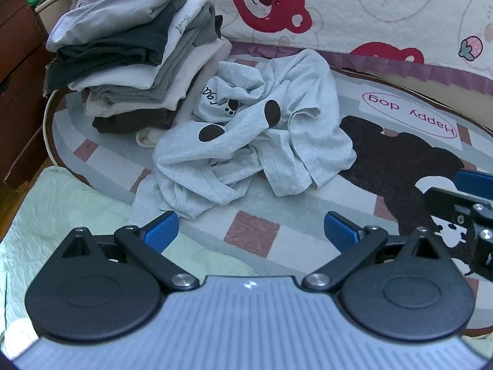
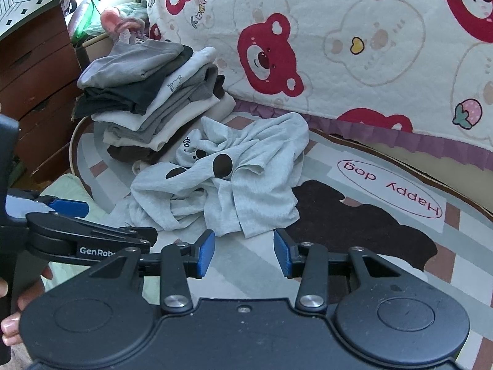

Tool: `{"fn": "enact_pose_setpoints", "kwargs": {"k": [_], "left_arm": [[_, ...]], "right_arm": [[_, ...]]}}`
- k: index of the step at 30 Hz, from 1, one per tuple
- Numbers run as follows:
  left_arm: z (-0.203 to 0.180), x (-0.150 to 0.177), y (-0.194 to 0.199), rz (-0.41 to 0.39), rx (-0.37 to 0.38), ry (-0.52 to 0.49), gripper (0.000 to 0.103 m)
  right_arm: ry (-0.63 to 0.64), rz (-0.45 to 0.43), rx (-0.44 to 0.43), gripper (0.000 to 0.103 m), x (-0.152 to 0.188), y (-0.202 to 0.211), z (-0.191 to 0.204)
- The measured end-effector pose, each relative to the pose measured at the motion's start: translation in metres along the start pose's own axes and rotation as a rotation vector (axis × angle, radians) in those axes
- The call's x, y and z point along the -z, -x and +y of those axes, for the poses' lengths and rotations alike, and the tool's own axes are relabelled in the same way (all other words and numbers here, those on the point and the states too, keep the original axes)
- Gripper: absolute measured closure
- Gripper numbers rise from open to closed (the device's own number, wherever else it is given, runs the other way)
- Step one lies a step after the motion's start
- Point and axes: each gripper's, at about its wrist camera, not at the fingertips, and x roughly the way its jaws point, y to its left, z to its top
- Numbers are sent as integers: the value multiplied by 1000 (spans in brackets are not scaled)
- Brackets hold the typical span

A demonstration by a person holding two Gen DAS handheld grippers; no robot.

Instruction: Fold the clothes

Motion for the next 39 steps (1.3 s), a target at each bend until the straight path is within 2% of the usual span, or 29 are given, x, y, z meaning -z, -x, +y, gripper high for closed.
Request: {"fn": "enact_pose_setpoints", "kwargs": {"k": [9,12,15,20,22,26,29,31,32,34,35,37,39], "left_arm": [[2,3,-17,32,31,17,1],[5,8,-32,62,94,17,0],[11,9,-49,48,140,-8,0],[24,-3,-77,-54,119,-43,4],[31,-12,-91,-94,101,-41,14],[45,-25,-128,-103,53,-43,30],[59,-22,-150,-126,83,-20,31],[77,-14,-166,-126,181,67,31],[84,-11,-173,-110,208,105,32],[94,-6,-177,-110,222,112,33],[94,-5,-176,-137,198,79,33],[86,-3,-178,-158,102,-47,32],[77,0,-184,-160,19,-158,29]], "right_arm": [[4,24,4,55,4,-9,-4],[41,24,24,55,7,-22,-6],[59,19,32,55,5,-39,-13],[-31,-10,-30,55,-10,-67,-37],[-62,-5,-54,55,-14,-82,-45],[-123,40,-101,52,-14,-114,-59],[-213,64,-124,47,-14,-137,-74],[-271,66,-132,46,-15,-149,-82],[-296,65,-135,45,-14,-155,-86],[-348,67,-151,43,-16,-167,-92],[-372,66,-158,43,-17,-174,-95],[-407,57,-157,41,-23,-188,-101],[-458,27,-136,41,-29,-198,-107]]}}
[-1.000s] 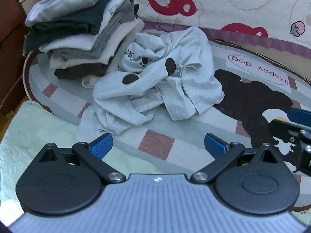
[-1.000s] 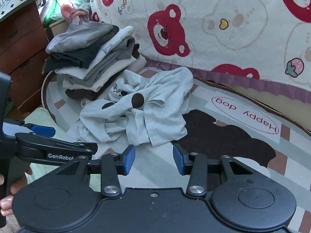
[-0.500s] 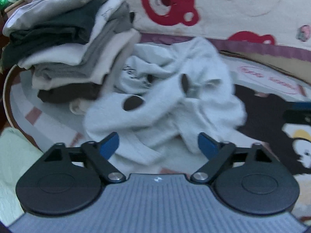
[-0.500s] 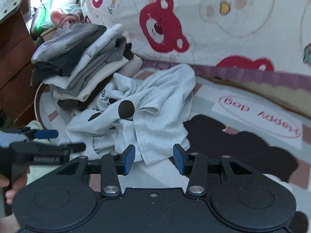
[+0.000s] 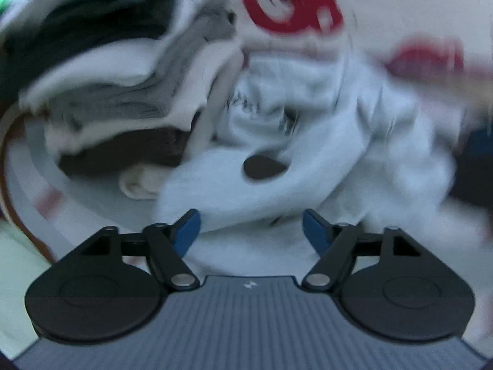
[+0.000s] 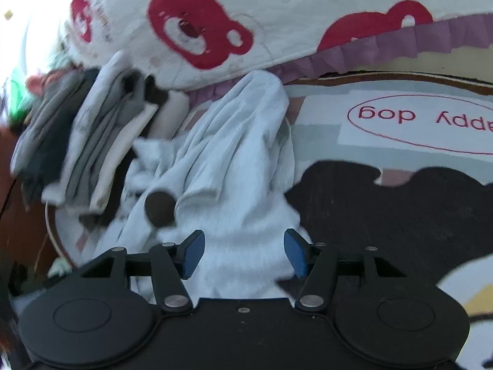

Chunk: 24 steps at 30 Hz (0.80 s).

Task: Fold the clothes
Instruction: 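Reach the left and right grippers into the grey T-shirt and close on fabric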

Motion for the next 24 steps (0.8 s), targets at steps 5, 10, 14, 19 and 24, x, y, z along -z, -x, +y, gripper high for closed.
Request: {"fn": "enact_pose_setpoints", "kwargs": {"k": [5,10,14,19,24], "left_arm": [[5,9,-16,7,-1,-22,29],[34,4,-15,-39,66,28,15],[68,9,-41,92,176,197,21],[107,22,-59,147,311,440,46],[98,24,-63,106,287,424,46]], "right_arm": [[-171,-36,-21,40,-14,-23,-22],[-221,-31,-37,40,-22,-42,-25],[-214,57,2,35,-41,-65,-22],[-239,170,87,35,-88,-84,-12],[-223,156,32,25,-111,-104,-12]]}}
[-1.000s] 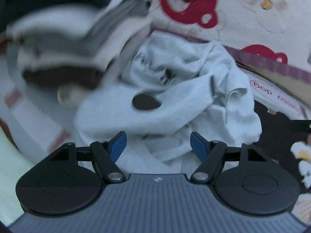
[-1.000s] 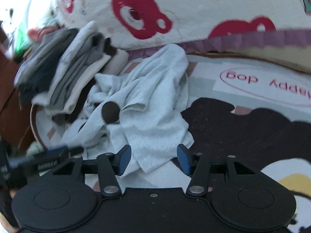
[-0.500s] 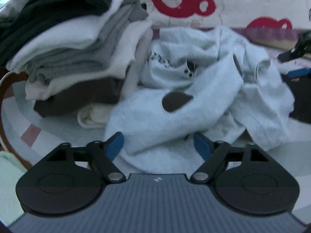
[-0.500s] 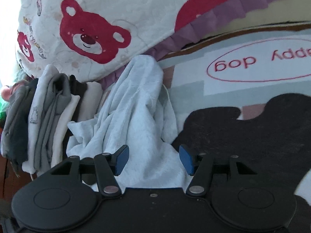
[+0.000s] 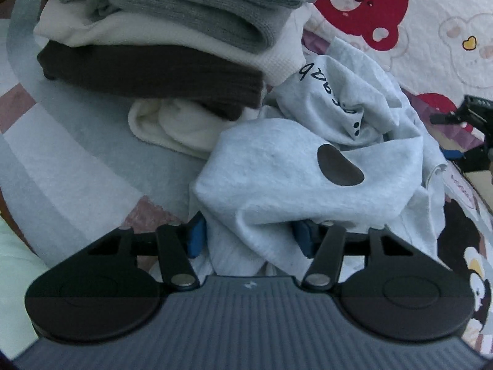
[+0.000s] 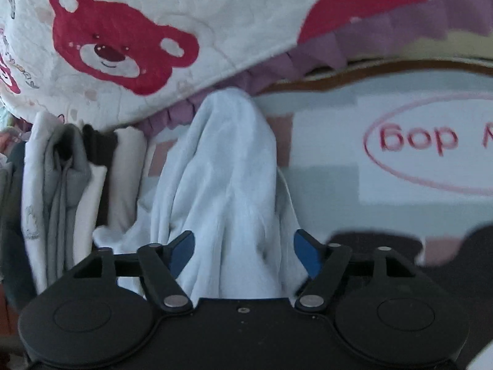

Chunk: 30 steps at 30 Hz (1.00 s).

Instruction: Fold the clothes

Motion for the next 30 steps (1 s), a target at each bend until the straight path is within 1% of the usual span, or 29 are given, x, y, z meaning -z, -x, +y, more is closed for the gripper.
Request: {"fn": "enact_pose_setpoints", "kwargs": {"k": [2,3,5,6,7,8,9,10,11,12,13,14,15,16,18,20,22,25,28,30], "left_arm": [[-6,2,-2,-19,-16,-28,42],[-5,3,-3,-23,-11,-18,40],[-4,4,-6,-29,-3,1,28],[-4,4,-7,-32,2,9,26],[-5,5,-7,-35,8,9,19],[-7,6,-9,-36,15,-1,13],[-10,8,-11,-40,9,-16,12],[-14,9,-13,-44,2,-32,12],[-20,11,-15,-52,-18,-65,17],[-30,14,-17,-57,-67,-140,27],[-40,16,-19,-62,-116,-215,52],[-51,19,-21,-67,-157,-282,58],[-59,21,-21,-73,-146,-296,72],[-67,23,-20,-79,-134,-311,81],[-77,24,-16,-104,-102,-328,85],[-83,23,-10,-140,-64,-339,87],[-92,23,1,-178,-66,-386,88],[-101,24,22,-201,-15,-389,88],[-125,29,48,-229,38,-426,89],[-153,33,55,-190,1,-475,89]], "right_arm": [[0,-8,14,25,-3,-14,-3],[1,-20,31,25,-4,-20,-4],[-7,-41,52,24,-3,-35,-9],[-13,-55,48,21,-2,-40,-11],[-8,-83,11,23,2,-41,-11],[11,-73,-23,46,7,-42,-8],[31,-64,-58,68,11,-43,-5],[55,-59,-86,70,16,-43,-2],[99,-73,-93,80,23,-38,4],[139,-86,-101,84,30,-33,9],[161,-98,-111,85,36,-27,12],[180,-109,-124,87,43,-19,15],[186,-119,-143,88,50,-9,16],[191,-130,-162,89,58,0,17],[201,-151,-198,90,72,20,20],[199,-177,-216,90,89,40,21],[199,-204,-230,91,107,66,20],[260,-241,-194,91,132,100,21],[316,-281,-148,91,151,135,10],[354,-307,-117,91,163,158,3]]}}
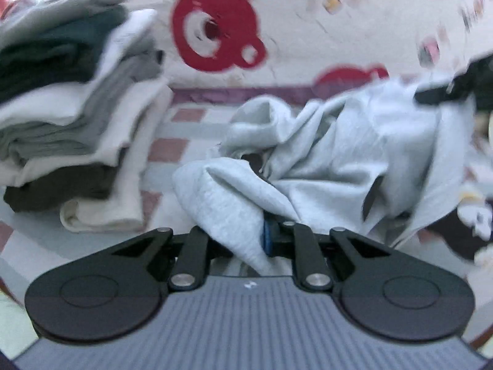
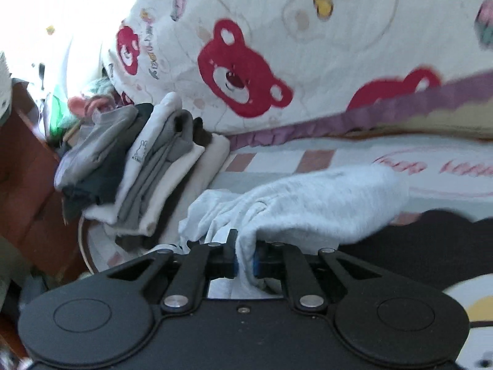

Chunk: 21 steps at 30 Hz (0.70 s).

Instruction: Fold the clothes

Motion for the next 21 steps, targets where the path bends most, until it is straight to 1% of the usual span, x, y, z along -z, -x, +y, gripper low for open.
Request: {"fn": "enact_pose_setpoints", "kwargs": {"k": [1,3,6,8,10,12,13,15,17,18,19,20,21], "left_arm": [[-14,3,-3,12,10,-9,89],[-37,12,4,19,58,-37,90],[-65,17,20,-14,47,-116,90],[-77,15,29,-33,51,-128,90],[-86,10,31,-44,42,-137,90],[-95,4,33,-72,0,-168,90],[-97,0,33,-85,-12,-178,90],[-106,-14,32,-95,-2,-189,91],[-120,-29,30,-92,17,-208,92],[-137,-40,27,-88,28,-224,93],[-151,-50,25,-97,65,-222,93],[-166,-62,26,-120,122,-213,93],[-179,-74,28,-147,152,-209,93]], "right_arm": [[12,-7,13,91,4,12,-1],[-34,-4,43,91,25,31,-14],[-56,-18,96,92,51,56,-30],[-21,-13,149,92,61,69,-39],[16,-3,212,92,63,81,-49],[90,0,278,92,60,88,-56],[102,-7,294,92,54,92,-61],[117,-33,318,92,41,100,-69],[138,-81,341,93,24,112,-77],[126,-97,336,93,16,118,-80],[112,-108,330,93,11,123,-85],[97,-120,324,93,7,129,-89],[83,-131,318,93,2,135,-93]]}}
